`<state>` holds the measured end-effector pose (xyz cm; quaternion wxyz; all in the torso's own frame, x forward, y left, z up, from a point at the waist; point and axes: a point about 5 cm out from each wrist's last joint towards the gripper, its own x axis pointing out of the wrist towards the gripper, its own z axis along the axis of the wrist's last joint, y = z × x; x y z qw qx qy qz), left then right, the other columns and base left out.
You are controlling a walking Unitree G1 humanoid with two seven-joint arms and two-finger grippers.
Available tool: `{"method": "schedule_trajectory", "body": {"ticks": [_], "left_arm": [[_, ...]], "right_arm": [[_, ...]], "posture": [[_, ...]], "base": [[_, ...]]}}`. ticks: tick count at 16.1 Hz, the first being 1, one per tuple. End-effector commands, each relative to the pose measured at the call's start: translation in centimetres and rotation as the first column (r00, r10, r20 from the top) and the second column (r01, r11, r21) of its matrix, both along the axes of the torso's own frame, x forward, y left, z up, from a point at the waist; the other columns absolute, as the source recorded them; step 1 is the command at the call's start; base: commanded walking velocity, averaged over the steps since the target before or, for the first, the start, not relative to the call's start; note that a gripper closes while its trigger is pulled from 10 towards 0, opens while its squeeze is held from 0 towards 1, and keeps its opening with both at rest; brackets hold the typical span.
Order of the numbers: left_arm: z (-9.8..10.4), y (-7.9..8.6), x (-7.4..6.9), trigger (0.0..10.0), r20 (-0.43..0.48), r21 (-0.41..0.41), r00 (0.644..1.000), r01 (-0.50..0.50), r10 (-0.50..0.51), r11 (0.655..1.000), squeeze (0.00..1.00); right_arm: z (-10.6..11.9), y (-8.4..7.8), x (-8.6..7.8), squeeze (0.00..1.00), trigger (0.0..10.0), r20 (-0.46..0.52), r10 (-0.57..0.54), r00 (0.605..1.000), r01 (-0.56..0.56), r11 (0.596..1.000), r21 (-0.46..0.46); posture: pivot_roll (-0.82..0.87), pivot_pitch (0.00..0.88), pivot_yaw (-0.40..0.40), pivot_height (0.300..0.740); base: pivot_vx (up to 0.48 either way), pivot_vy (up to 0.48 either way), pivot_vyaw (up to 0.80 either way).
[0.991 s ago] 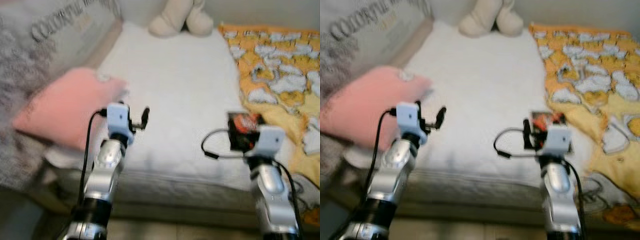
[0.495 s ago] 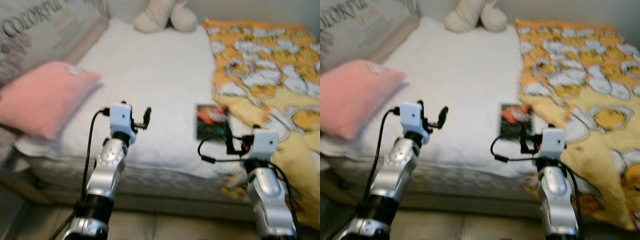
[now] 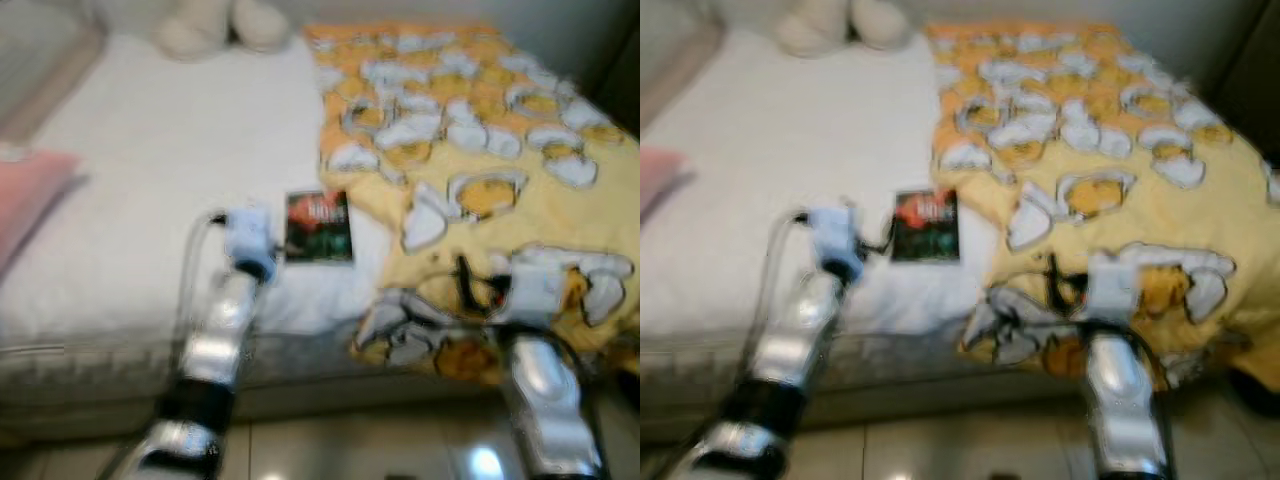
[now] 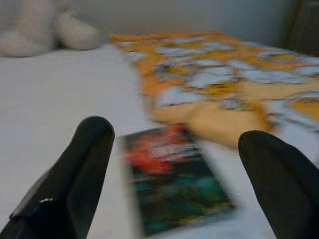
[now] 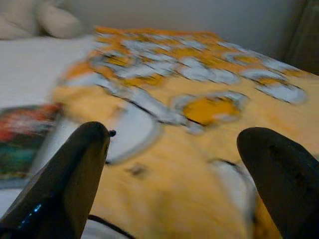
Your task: Clean up the room
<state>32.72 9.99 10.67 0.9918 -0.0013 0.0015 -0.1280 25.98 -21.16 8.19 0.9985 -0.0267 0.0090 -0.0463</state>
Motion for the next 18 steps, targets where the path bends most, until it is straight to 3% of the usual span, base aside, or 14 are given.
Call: {"method": "schedule_trajectory", "body": {"ticks": [1, 5, 11, 18], "left_arm": [[0.54, 1.12, 0.24, 10.0, 0.023, -0.004, 1.0, -0.019, 0.019, 1.0, 0.0], [0.6, 1.55, 0.44, 10.0, 0.017, -0.008, 0.999, -0.04, 0.04, 0.999, 0.0], [0.54, 1.61, 0.52, 10.0, 0.004, -0.019, 0.999, -0.048, 0.048, 0.999, 0.0], [0.1, 1.71, 0.87, 10.0, -0.037, -0.01, 0.997, -0.071, 0.07, 0.997, 0.0]], "right_arm": [[0.22, 0.63, 0.17, 0.0, 10.0, 0.017, 0.013, 1.0, -0.013, 1.0, 0.001], [-0.1, 1.07, -0.01, 0.0, 10.0, 0.01, 0.021, 1.0, -0.021, 1.0, 0.006], [-0.29, 0.82, -0.17, 0.0, 10.0, 0.003, 0.013, 1.0, -0.013, 1.0, -0.001], [-0.37, 0.98, -0.43, 0.0, 10.0, -0.003, 0.023, 1.0, -0.023, 1.0, -0.006]], "posture": [[-0.11, 0.0, 0.039, 0.74], [-0.11, 0.0, 0.047, 0.74], [-0.11, 0.0, 0.049, 0.74], [-0.11, 0.0, 0.042, 0.74]], "base": [[0.0, 0.0, -0.62], [0.394, 0.274, 0.0], [0.437, 0.0, 0.0], [0.332, 0.347, 0.0]]}}
